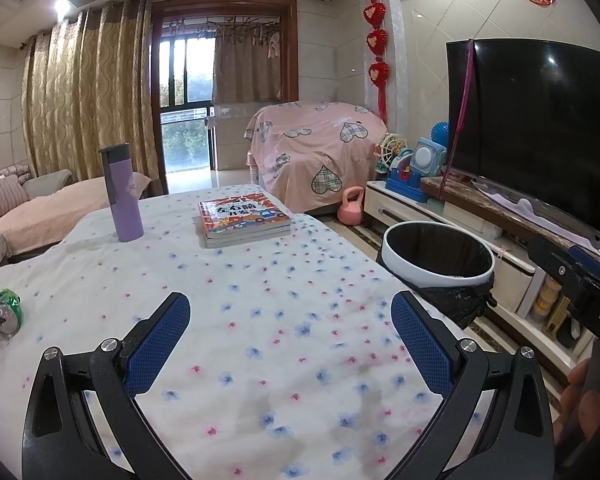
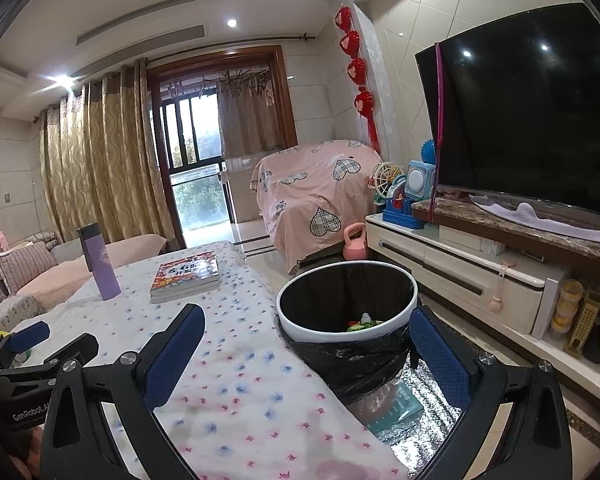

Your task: Collect trash

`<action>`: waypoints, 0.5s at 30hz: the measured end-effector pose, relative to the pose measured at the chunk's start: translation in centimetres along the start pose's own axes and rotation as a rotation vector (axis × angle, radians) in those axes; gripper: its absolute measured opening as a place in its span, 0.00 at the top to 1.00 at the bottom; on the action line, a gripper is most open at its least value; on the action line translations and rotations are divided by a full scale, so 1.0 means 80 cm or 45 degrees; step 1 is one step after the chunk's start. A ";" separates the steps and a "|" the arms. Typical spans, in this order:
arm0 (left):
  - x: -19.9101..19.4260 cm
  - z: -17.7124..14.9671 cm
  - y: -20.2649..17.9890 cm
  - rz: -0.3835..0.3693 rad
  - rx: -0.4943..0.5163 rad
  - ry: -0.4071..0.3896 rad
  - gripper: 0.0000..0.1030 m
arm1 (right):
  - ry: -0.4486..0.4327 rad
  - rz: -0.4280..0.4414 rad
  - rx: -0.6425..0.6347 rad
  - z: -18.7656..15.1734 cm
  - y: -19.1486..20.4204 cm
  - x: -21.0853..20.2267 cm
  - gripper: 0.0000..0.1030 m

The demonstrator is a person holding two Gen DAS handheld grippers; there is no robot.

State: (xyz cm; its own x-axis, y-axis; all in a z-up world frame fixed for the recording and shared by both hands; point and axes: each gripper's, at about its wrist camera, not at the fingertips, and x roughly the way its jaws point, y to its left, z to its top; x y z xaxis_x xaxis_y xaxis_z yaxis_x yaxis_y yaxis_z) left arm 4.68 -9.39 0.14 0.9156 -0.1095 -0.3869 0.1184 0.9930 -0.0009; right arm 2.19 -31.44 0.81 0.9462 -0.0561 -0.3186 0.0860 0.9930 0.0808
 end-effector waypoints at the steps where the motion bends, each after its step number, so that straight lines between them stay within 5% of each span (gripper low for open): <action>1: 0.000 0.000 0.000 -0.003 0.000 0.002 0.00 | -0.001 0.001 0.000 0.000 0.000 0.000 0.00; 15: 0.010 -0.003 0.001 -0.008 -0.010 0.033 0.00 | 0.013 0.006 0.010 0.000 0.005 0.000 0.00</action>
State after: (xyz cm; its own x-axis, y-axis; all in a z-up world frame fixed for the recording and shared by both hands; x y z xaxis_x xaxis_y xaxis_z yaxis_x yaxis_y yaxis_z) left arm 5.31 -9.35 -0.41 0.9047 -0.1150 -0.4103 0.1212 0.9926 -0.0111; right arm 2.27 -31.07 0.84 0.9434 -0.0505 -0.3278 0.0841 0.9924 0.0893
